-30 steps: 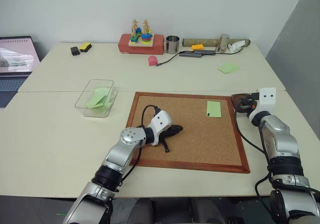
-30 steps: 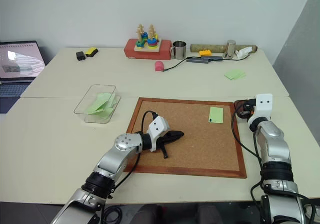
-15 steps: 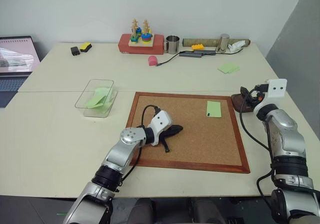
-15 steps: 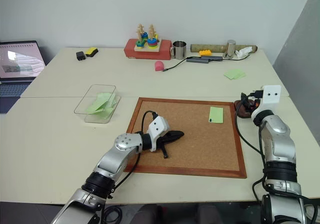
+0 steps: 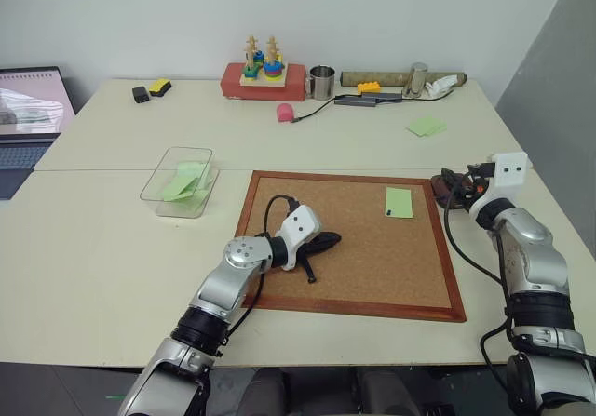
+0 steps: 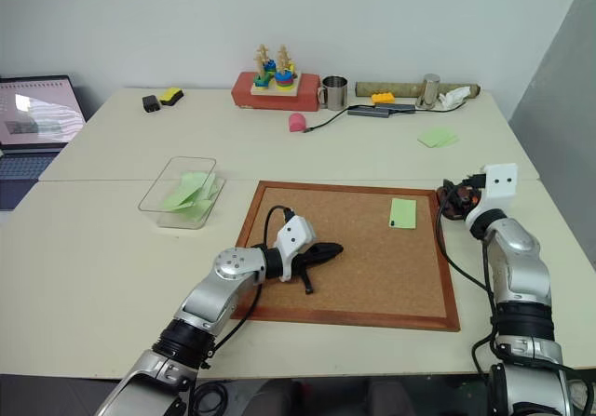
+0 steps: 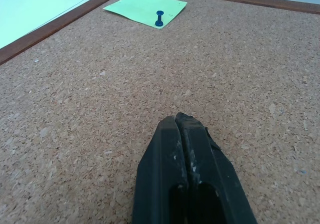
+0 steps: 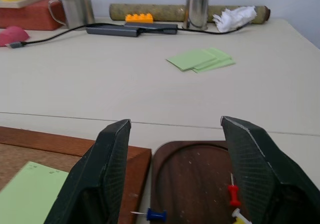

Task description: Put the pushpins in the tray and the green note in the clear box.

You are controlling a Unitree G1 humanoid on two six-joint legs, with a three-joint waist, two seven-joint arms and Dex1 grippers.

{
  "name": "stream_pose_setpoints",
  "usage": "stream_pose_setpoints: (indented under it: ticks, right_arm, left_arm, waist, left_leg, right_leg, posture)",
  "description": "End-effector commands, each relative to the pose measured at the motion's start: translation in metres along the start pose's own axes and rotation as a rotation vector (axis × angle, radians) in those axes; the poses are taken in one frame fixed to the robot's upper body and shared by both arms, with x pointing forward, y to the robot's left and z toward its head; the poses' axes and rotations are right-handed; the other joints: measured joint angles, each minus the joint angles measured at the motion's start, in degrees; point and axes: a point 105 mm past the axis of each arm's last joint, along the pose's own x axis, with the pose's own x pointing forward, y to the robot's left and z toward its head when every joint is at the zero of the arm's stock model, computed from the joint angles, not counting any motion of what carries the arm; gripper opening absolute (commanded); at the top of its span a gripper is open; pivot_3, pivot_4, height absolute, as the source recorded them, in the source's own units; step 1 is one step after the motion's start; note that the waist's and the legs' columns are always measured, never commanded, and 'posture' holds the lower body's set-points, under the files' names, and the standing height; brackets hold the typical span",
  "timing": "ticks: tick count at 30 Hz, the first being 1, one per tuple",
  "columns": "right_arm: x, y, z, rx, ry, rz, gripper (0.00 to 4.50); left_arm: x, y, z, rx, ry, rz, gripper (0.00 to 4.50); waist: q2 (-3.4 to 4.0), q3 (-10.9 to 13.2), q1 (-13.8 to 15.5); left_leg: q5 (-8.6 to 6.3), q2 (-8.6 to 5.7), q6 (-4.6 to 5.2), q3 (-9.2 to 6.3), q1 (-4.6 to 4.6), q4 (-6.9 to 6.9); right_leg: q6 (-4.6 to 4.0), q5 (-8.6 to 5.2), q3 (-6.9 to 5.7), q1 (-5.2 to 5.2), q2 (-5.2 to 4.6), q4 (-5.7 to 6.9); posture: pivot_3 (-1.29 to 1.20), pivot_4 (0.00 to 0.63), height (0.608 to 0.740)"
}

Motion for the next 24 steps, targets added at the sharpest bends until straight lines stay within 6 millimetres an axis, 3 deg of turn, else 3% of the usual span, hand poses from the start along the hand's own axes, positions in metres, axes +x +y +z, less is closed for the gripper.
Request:
stream_pose_setpoints:
  ticks: [1,5,11,22,24]
  right_arm:
    - [-0.011,0.045,0.01,-0.004,-0.015,0.245,3.0]
    - [-0.02,0.071,-0.011,-0.026,0.06,0.354,3.0]
    - [-0.019,0.08,-0.04,-0.084,0.131,0.367,3.0]
    - [0.0,0.08,-0.048,-0.094,0.106,0.32,3.0]
    - [0.002,0.081,-0.049,-0.095,0.105,0.319,2.64]
  left_arm:
    - [-0.004,-0.007,-0.044,-0.074,0.155,0.01,0.0]
    - [-0.004,-0.007,-0.044,-0.072,0.155,0.007,0.0]
    - [-0.005,-0.007,-0.044,-0.07,0.158,0.006,0.0]
    - [-0.005,-0.007,-0.045,-0.07,0.159,0.005,0.0]
    - [-0.005,-0.007,-0.045,-0.071,0.159,0.006,0.0]
  waist:
    - [0.0,0.0,0.02]
    - [0.0,0.0,0.14]
    - [-0.01,0.0,0.19]
    - [-0.01,0.0,0.17]
    - [-0.01,0.0,0.17]
  left_leg:
    - [0.0,0.0,0.0,-0.01,0.01,0.0]
    - [0.0,-0.01,0.0,0.0,0.0,0.01]
    - [0.0,-0.01,0.0,-0.02,-0.01,0.0]
    - [0.0,-0.01,0.0,-0.01,0.0,0.0]
    - [0.0,-0.01,-0.01,-0.01,0.0,0.0]
  right_leg:
    - [0.0,0.0,0.0,-0.01,0.0,0.0]
    - [0.0,0.0,0.0,-0.01,-0.01,-0.01]
    - [-0.01,-0.01,-0.02,-0.03,-0.02,-0.02]
    - [-0.01,0.0,-0.03,-0.02,-0.01,-0.02]
    - [-0.01,0.0,-0.02,-0.02,-0.01,-0.03]
  posture:
    - [0.0,0.15,0.74]
    - [0.0,0.15,0.74]
    - [0.0,0.15,0.74]
    - [0.0,0.15,0.74]
    - [0.0,0.15,0.74]
